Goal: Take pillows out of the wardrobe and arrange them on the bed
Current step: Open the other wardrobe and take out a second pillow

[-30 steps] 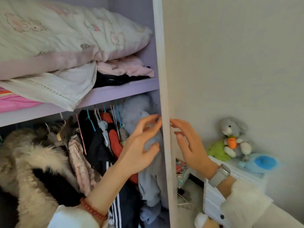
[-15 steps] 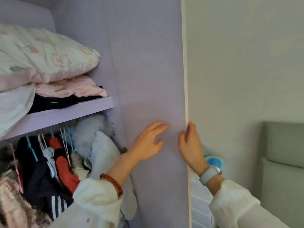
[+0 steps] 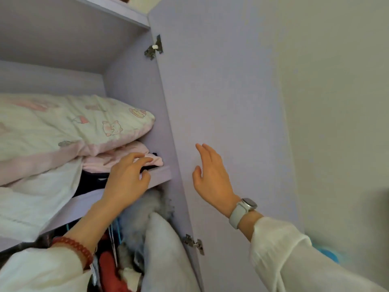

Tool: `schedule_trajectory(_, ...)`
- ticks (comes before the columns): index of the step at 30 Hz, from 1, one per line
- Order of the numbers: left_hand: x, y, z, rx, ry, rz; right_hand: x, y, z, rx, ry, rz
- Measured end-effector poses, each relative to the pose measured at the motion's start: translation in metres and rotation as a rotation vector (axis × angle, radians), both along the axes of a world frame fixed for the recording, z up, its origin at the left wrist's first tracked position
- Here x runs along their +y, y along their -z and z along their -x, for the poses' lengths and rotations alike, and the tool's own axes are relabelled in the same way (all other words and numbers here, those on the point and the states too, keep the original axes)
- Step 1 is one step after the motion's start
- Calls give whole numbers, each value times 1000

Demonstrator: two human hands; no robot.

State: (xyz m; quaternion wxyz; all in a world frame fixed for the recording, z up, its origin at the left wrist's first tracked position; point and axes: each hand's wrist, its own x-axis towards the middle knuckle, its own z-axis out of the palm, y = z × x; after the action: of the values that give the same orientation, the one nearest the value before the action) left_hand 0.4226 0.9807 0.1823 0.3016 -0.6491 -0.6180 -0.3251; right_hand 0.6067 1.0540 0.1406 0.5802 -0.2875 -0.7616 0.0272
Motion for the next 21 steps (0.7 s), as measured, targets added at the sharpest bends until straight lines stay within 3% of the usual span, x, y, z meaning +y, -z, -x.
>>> schedule_trajectory(5, -39, -62, 109, 151, -401, -174, 24, -41, 106, -165, -86, -153)
schedule_trajectory(12, -77, -90, 243, 270, -1076, 90, 58, -83, 268, -383, -58, -299)
schedule_trajectory(14, -77, -89, 257, 320, -1104, 48, 60, -96, 310, -391, -41, -294)
schedule_trajectory(17, -72, -94, 269, 483, -983, -100, 56, -115, 362, -407, -31, -251)
schedule_trajectory(21, -76, -113, 274, 606, -861, -296, 43, -138, 396, -291, 2, -163)
